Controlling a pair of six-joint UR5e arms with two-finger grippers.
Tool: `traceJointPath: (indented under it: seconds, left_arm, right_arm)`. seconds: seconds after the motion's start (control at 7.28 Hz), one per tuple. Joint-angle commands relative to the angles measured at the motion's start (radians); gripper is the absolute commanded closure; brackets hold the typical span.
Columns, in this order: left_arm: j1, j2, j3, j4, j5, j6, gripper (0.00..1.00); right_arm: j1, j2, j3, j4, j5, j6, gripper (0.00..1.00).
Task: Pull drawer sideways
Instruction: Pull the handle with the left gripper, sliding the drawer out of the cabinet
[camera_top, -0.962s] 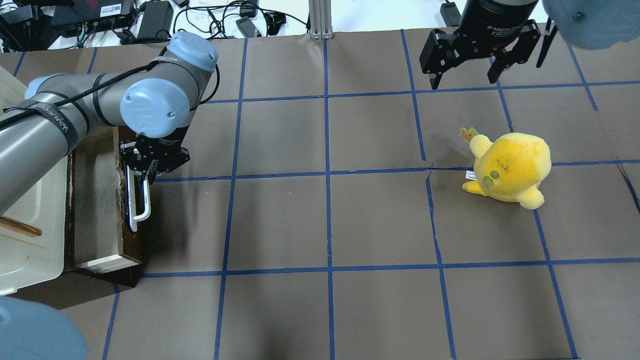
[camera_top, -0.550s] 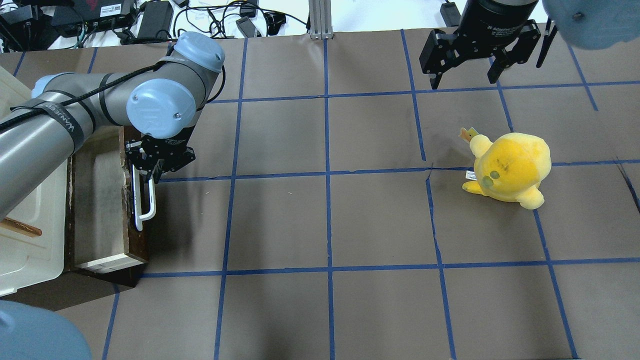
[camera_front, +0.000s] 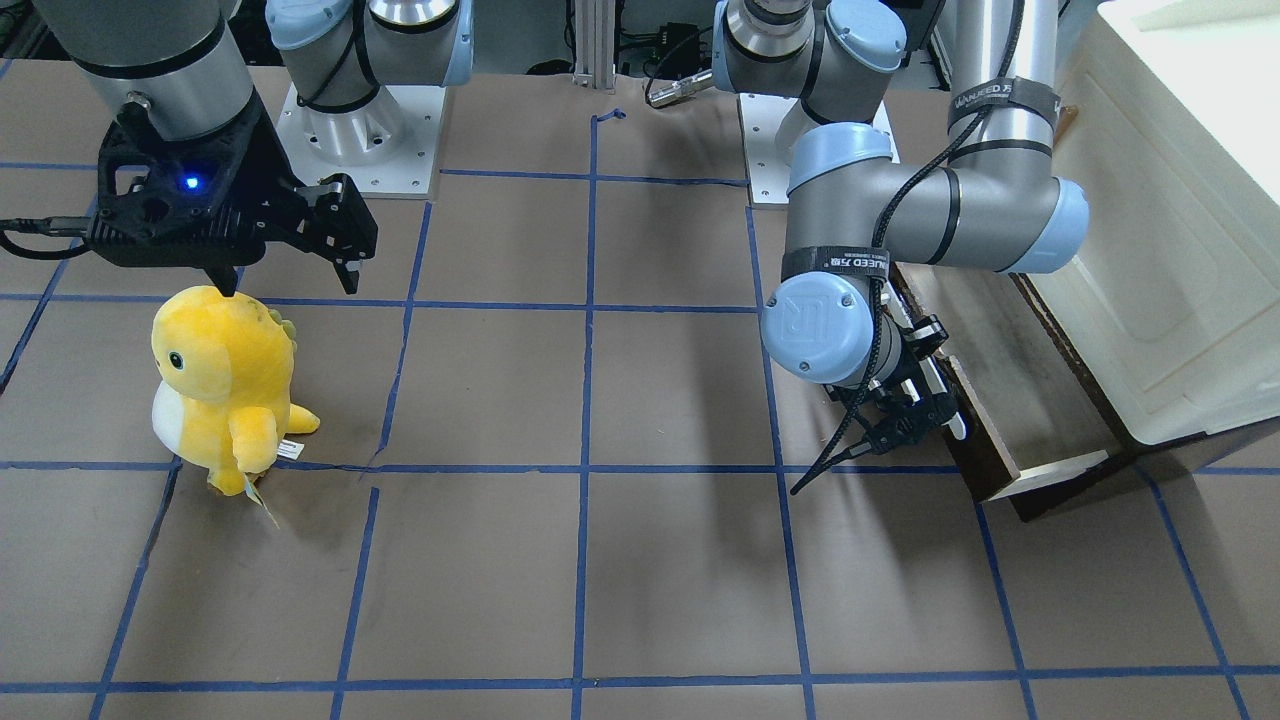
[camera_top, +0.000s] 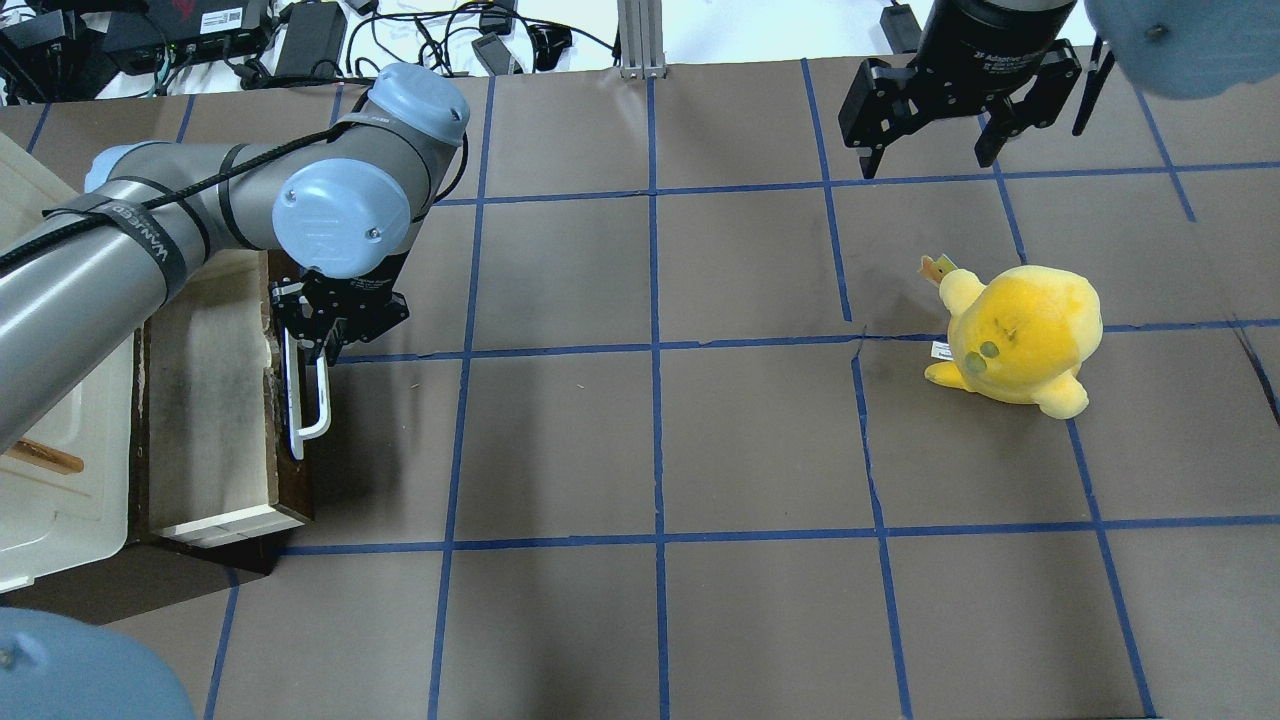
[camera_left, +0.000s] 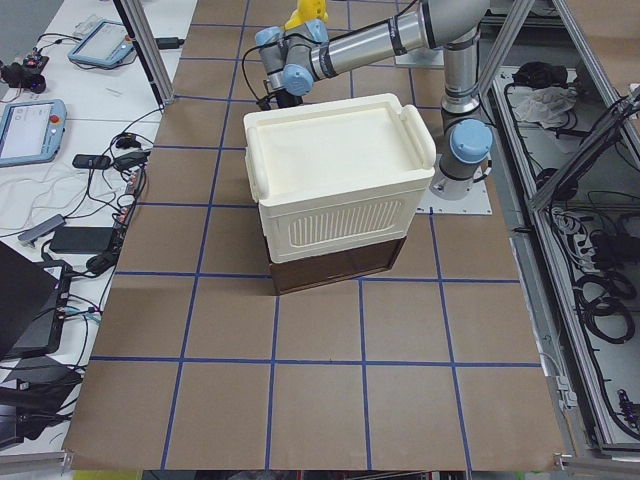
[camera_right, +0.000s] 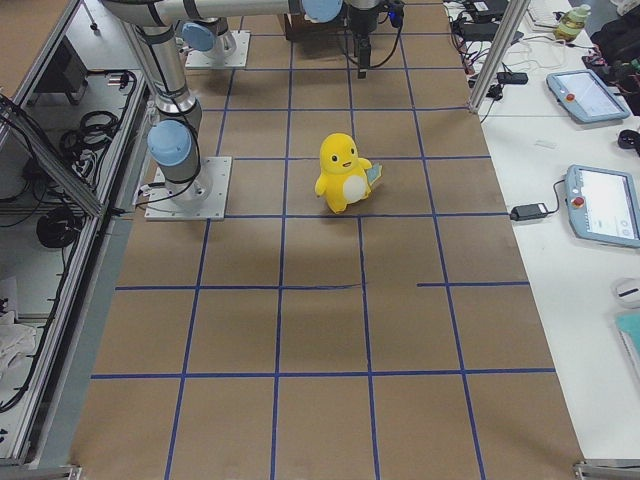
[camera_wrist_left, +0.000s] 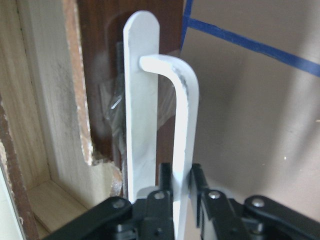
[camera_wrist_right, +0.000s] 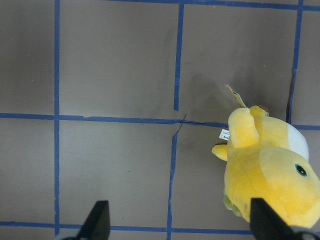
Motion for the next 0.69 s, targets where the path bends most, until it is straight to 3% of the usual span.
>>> traceJointPath:
  seconds: [0.0,0.55]
  left_arm:
    - [-0.027,-0.001,0.017,0.0,-0.01,-0.003,1.0]
    - [-0.035,-0.001,0.018,0.0,-0.01,-0.003,1.0]
  right_arm:
    - [0.0,0.0,0.0,0.0,0.0,0.0,0.0]
    - [0.0,0.0,0.0,0.0,0.0,0.0,0.0]
